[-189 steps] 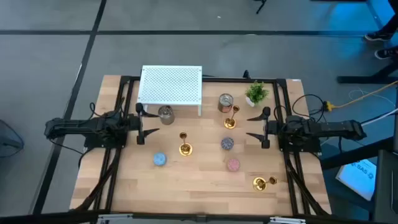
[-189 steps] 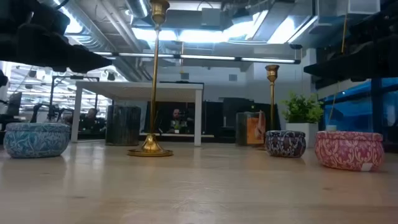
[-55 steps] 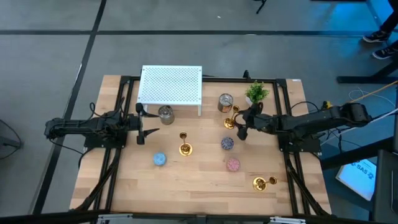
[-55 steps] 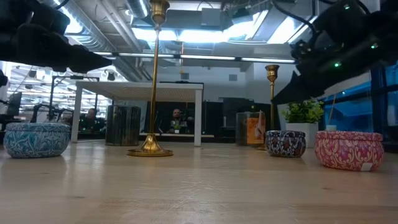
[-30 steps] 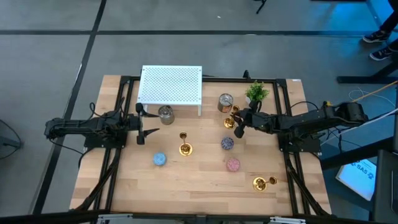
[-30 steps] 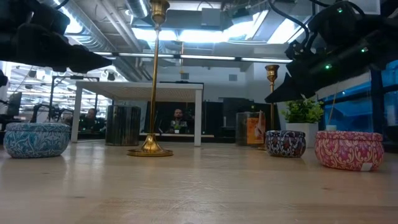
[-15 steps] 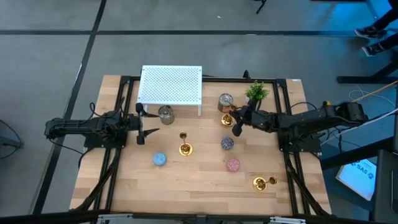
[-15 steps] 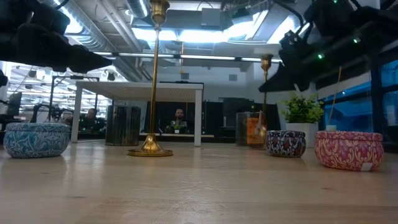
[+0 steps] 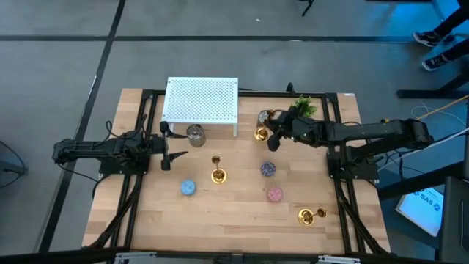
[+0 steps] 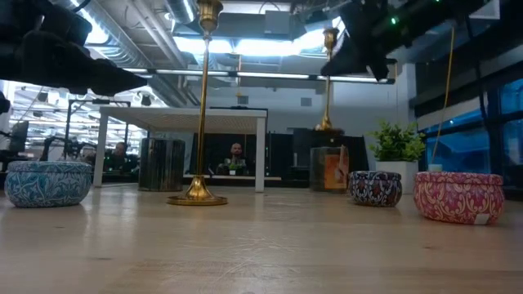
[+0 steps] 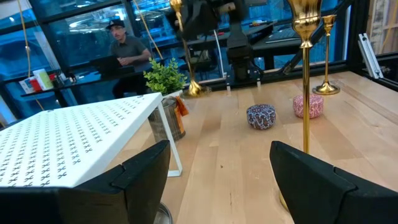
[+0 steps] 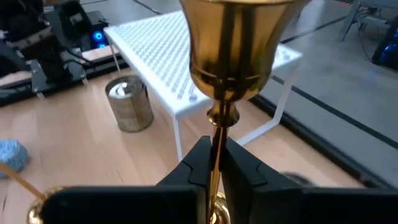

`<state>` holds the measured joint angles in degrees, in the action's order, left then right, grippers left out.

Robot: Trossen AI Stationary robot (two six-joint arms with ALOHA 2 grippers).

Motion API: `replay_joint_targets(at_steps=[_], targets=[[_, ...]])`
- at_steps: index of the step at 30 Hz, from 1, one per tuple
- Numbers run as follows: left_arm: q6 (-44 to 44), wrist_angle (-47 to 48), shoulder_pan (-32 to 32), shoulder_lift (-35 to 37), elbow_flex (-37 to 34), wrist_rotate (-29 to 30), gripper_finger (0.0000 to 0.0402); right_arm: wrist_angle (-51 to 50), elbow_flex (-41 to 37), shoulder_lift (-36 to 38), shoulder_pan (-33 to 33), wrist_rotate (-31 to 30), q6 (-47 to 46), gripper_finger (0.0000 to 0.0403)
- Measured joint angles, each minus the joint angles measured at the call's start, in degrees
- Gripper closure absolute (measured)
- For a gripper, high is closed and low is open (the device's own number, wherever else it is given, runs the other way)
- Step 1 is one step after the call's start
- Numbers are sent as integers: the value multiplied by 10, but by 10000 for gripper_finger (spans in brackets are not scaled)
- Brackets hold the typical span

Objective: Pick & Place candle stick holders
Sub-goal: Put the top gold candle holder on the shelf

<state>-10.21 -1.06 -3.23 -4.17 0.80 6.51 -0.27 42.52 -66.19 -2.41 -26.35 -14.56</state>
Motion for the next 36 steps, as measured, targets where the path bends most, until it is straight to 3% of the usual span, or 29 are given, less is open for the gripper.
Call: replay_joint_targets(at_steps=[10, 36], targets=[[0, 0, 0, 0, 0, 0, 127, -33, 76, 0, -34, 0, 4, 379], [0, 0, 0, 0, 0, -1, 127, 116, 83, -55, -111, 0, 4, 380]])
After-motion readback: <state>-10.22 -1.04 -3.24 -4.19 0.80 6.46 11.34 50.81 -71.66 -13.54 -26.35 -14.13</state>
